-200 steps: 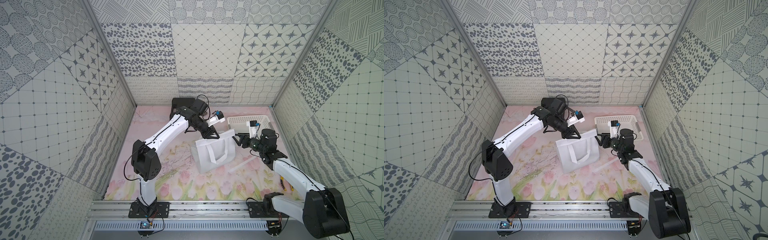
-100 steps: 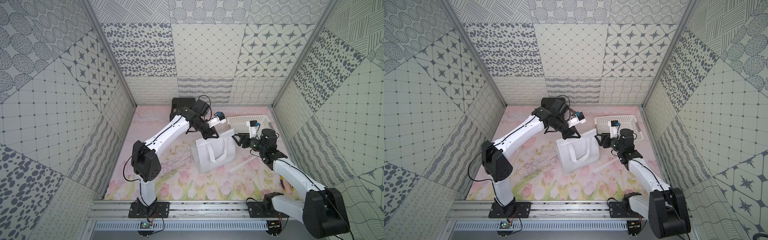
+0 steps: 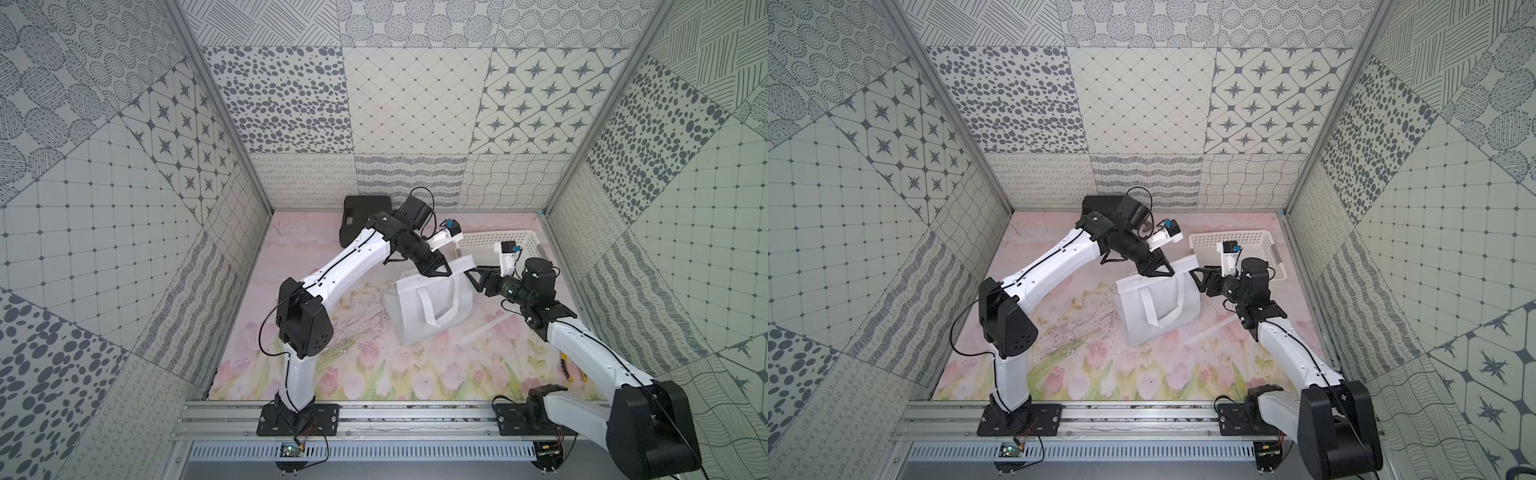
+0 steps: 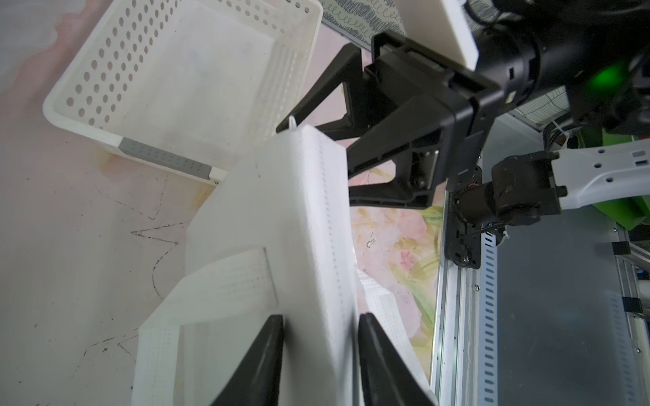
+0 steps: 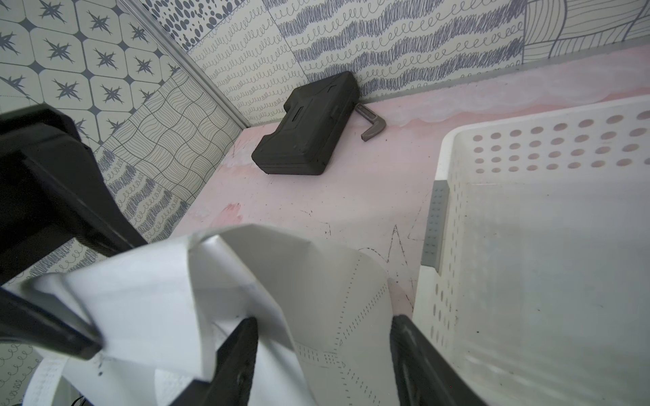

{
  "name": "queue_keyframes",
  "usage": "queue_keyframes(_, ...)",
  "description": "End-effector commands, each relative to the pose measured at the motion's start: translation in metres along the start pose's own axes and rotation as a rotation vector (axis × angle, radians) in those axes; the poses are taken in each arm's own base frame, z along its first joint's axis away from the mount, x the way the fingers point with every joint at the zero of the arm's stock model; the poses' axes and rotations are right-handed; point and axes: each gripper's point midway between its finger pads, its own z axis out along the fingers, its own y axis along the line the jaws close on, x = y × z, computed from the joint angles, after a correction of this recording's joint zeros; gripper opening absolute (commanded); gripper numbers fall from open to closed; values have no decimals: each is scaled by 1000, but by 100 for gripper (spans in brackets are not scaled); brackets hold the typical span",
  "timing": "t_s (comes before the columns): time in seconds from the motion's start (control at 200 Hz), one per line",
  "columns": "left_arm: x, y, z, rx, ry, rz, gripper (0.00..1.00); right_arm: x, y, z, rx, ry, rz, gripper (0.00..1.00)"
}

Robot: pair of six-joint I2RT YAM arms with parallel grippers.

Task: Place the ice pack in the delivery bag
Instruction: Seal the delivery bag at the center of the board.

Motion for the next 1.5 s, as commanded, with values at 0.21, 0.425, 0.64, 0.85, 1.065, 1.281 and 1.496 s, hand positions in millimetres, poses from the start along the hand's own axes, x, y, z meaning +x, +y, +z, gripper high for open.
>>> queue_keyframes(0.21, -31, 11, 14, -40, -58, -31, 40, -11, 11, -2, -28, -30, -42, 59)
queue_keyframes(0.425, -37, 11, 24, -38, -67, -36, 40, -11, 15, 3, -48, -30, -40, 52)
queue_keyframes(0.64, -24, 5, 10, -69, -10, 5, 44, -11, 21, 5, -63, -24, -44, 46)
queue_keyframes(0.85, -21, 3, -6, -114, 9, -60, 45, -9, 28, 7, -68, -14, -68, 46)
queue_keyframes(1.065, -22, 6, 4, -89, 10, -120, 44, -4, 36, 13, -81, 2, -83, 46)
queue_keyframes(1.281, -29, 6, 17, -48, -10, -144, 42, -4, 41, 14, -88, 7, -96, 46)
queue_keyframes(1.496, -29, 12, 27, -47, -13, -157, 36, -2, 43, 15, -87, 14, -105, 46)
